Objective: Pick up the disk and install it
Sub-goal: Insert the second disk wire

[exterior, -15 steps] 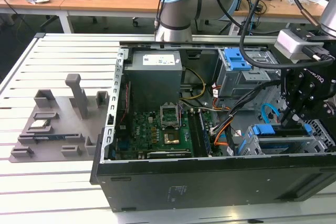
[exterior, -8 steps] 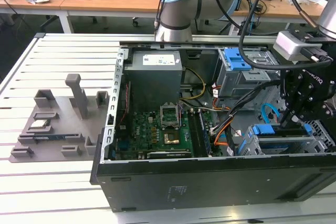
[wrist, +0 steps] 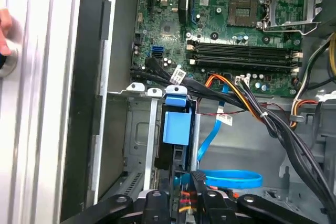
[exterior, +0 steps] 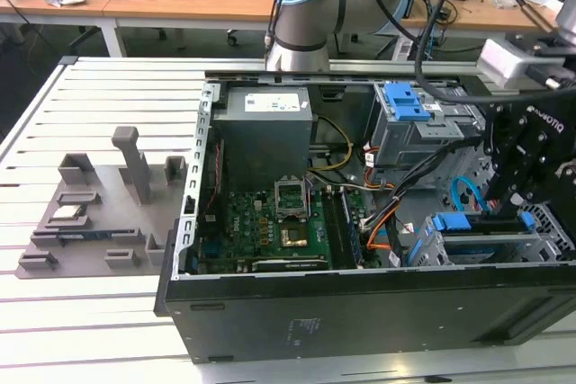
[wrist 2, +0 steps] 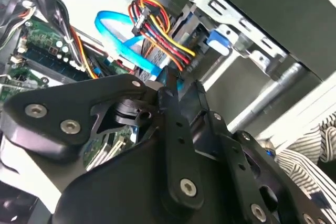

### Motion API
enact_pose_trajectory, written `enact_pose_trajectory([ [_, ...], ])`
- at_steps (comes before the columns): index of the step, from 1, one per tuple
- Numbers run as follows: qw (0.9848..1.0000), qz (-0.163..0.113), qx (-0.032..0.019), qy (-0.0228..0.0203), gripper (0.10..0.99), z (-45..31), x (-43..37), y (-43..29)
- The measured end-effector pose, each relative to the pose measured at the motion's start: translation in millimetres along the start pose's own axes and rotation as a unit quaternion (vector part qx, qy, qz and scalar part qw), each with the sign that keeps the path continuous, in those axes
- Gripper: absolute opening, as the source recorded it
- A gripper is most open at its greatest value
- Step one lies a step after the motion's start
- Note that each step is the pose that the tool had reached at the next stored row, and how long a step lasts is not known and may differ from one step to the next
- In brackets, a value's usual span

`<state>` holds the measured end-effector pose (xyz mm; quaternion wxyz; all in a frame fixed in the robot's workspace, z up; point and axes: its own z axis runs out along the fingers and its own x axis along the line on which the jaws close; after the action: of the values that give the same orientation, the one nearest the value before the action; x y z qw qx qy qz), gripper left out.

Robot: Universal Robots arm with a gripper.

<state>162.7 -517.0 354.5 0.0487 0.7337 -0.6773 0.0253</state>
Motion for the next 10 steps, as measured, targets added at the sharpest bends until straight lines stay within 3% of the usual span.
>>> enact_pose_trajectory([
  [2,1.0,0.0,-0.0002,0.0026,0.282,-10.4,-0.6,0.2],
  [3,1.0,0.0,-0.0004,0.0046,0.216,-18.3,-0.9,0.4],
  [4,1.0,0.0,-0.0007,0.0088,0.153,-31.0,-1.4,0.7],
  [5,0.9999,0.0,-0.0008,0.0104,0.106,-37.5,-1.2,0.9],
  [10,0.9999,0.0,-0.0009,0.0108,0.106,-39.7,-1.0,1.0],
])
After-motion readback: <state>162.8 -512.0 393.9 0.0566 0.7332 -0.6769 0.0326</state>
